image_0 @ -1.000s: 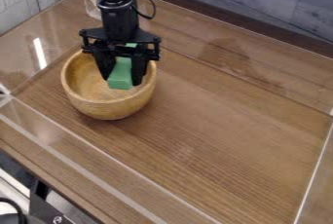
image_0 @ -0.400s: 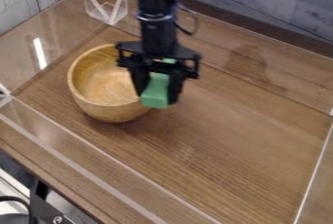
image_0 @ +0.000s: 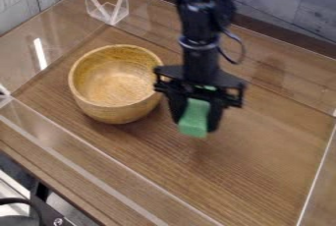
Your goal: Move green stick from inside the wooden bowl to the table next to it
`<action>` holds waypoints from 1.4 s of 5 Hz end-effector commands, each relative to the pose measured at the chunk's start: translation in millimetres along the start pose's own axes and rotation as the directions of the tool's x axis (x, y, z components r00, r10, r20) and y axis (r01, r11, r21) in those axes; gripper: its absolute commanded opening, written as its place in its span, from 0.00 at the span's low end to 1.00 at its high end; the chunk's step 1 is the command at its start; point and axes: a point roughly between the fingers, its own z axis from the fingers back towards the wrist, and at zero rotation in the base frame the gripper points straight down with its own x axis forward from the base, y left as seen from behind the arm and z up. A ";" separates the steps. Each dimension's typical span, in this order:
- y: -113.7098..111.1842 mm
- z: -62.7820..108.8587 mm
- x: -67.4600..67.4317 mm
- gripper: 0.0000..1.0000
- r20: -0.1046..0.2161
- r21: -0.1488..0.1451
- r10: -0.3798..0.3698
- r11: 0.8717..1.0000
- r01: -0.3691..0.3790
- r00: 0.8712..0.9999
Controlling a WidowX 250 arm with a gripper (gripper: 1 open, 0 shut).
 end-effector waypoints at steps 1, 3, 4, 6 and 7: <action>-13.0 -0.6 -0.9 0.00 0.038 -0.013 -0.004 1.000 0.004 0.999; -9.7 -15.5 -9.2 0.00 0.029 -0.005 -0.059 0.998 0.060 0.998; -5.3 -18.7 -11.1 1.00 0.024 -0.001 -0.065 0.998 0.065 0.998; 1.6 -13.3 -11.2 1.00 0.022 0.000 -0.060 0.998 0.060 0.998; 4.1 -12.4 -10.4 1.00 0.029 0.001 -0.059 0.998 0.059 0.998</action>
